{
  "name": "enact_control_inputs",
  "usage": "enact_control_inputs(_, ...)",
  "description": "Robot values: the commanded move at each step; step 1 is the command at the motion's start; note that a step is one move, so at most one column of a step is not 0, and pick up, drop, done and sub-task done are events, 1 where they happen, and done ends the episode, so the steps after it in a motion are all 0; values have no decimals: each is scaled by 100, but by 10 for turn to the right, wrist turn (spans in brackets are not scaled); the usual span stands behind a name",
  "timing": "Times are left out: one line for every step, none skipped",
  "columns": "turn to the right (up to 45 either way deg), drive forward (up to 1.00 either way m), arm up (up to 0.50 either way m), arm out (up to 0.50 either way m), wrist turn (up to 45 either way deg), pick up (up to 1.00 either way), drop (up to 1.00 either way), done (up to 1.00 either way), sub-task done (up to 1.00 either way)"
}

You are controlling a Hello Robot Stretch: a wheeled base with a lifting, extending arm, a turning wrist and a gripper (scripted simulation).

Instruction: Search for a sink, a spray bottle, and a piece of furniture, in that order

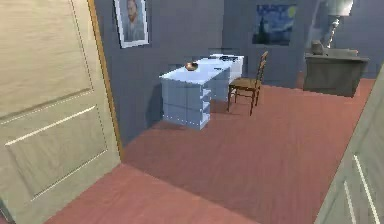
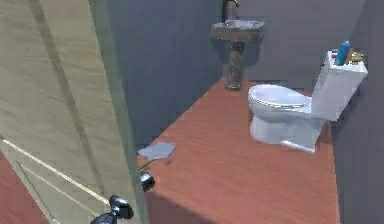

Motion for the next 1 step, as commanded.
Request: enact_control_inputs(450,0,0,0,0,0,0,0,0)
